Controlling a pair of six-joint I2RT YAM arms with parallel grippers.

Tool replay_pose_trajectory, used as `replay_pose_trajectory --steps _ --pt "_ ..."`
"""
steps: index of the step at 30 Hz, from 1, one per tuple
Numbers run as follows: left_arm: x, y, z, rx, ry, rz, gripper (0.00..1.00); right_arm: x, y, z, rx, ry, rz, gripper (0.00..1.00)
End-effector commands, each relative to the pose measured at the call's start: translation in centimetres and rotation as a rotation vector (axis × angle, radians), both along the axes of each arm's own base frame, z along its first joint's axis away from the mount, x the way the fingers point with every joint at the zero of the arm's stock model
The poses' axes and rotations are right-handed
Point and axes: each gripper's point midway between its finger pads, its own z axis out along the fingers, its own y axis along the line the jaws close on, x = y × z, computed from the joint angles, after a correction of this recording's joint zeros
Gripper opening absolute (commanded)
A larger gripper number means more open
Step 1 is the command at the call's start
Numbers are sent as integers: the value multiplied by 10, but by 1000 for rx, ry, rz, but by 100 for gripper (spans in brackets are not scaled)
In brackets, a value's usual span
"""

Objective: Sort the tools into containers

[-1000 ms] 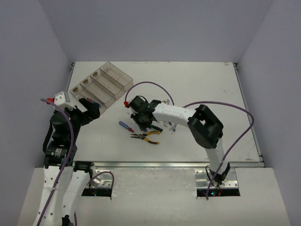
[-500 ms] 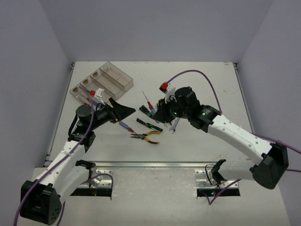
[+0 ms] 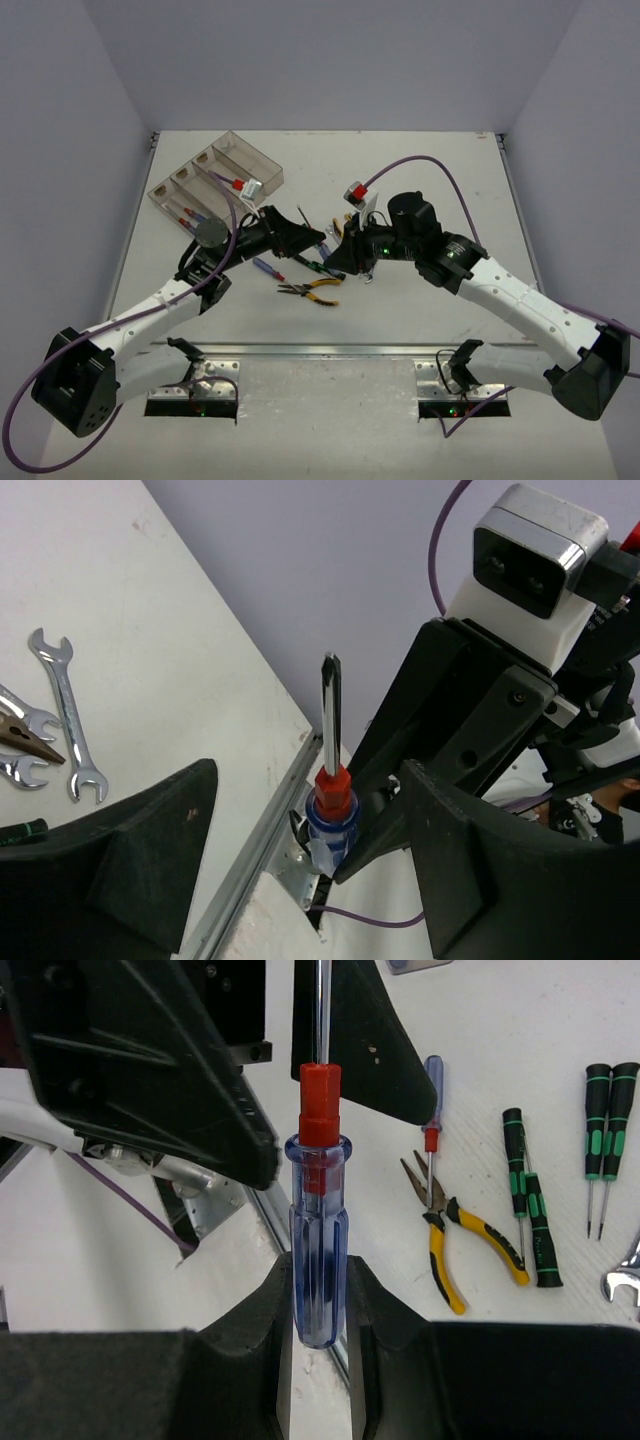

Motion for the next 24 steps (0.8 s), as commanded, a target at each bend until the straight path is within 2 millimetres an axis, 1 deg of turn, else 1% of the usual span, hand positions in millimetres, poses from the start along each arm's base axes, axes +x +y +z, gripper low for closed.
replay_pose_trajectory --steps 1,2,4,8,9,10,11,12,13,14,15,16,17,18,19,20,21,23,24 --pt "-2 -11 48 -78 -132 -15 57 0 11 26 89 -43 40 0" --pt "-3 -12 49 -79 -133 -19 53 0 11 26 87 -42 39 0" --pt "-4 -15 48 -80 -131 -24 34 3 12 26 85 -42 32 0" --pt "-4 -15 45 -76 -120 -22 4 8 15 23 77 -36 23 0" --pt "-3 -16 43 -71 -116 -22 0 10 14 22 72 -37 15 0" --pt "-2 -16 42 -66 -110 -20 0 12 13 20 67 -39 4 0" --pt "0 -16 39 -58 -100 -13 0 15 12 19 61 -41 -11 3" --pt "4 -15 37 -44 -87 5 0 17 10 17 56 -42 -28 14" --pt "9 -14 34 -27 -79 28 0 19 7 17 55 -45 -45 33" --pt "15 -12 25 9 -44 59 0 22 4 16 45 -44 -75 57" --pt "25 -7 18 56 1 112 0 25 -5 14 23 -48 -126 88" --pt "41 4 18 90 20 202 0 33 -16 12 -8 -68 -200 99" --pt "55 16 16 140 52 276 0 34 -28 10 -40 -81 -241 99" --pt "69 39 -5 222 145 371 0 37 -39 7 -71 -93 -287 99" --pt "85 68 -16 284 211 492 0 41 -52 4 -111 -108 -346 99" --pt "94 90 -23 316 256 572 0 43 -61 0 -137 -114 -379 99" --pt "106 118 -29 345 304 669 0 47 -71 -7 -173 -121 -423 99" --pt "120 184 -45 408 400 884 0 52 -83 -18 -230 -125 -460 99" --pt "126 204 -46 423 429 949 0 53 -87 -24 -255 -124 -468 99"
